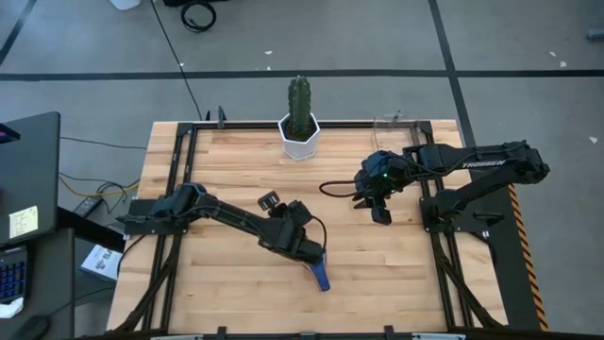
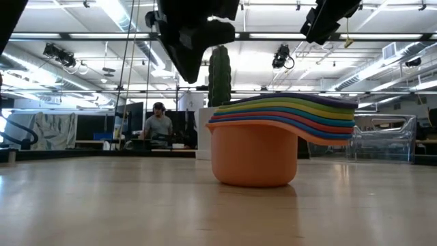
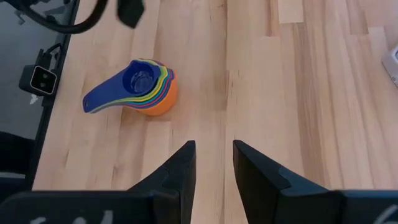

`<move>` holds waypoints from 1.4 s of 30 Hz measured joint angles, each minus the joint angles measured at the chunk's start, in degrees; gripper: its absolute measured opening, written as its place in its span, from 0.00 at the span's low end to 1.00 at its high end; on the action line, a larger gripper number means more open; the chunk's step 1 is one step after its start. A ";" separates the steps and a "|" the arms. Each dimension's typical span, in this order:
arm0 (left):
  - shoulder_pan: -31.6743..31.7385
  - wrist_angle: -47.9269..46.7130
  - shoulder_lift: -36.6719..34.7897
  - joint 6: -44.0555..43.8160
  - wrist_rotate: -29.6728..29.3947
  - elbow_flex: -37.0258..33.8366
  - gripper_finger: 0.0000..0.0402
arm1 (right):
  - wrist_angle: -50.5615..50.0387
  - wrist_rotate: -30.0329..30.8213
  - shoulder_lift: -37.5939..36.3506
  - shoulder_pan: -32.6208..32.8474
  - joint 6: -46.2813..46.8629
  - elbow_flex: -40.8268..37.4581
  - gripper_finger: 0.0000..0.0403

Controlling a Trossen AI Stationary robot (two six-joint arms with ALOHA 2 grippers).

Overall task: Nest measuring cups in basket
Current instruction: Put the stacked measuring cups into the transparent bin

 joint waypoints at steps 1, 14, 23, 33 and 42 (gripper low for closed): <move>-0.19 0.84 0.00 0.05 1.77 0.00 0.23 | 0.00 0.00 0.00 0.00 -0.07 0.00 0.28; -5.52 15.47 0.00 3.54 18.12 0.00 0.23 | 0.02 0.00 0.00 0.00 -3.60 0.00 0.28; -6.99 15.96 0.00 7.50 17.47 0.00 0.23 | 0.04 -0.02 0.00 0.00 -2.57 0.00 0.28; -6.17 24.20 0.02 7.96 17.45 0.00 0.23 | -0.05 3.00 0.17 0.00 -0.53 -1.68 0.28; -4.78 39.82 0.02 7.94 17.42 0.00 0.23 | 0.59 3.96 0.15 0.11 -3.19 -5.43 0.30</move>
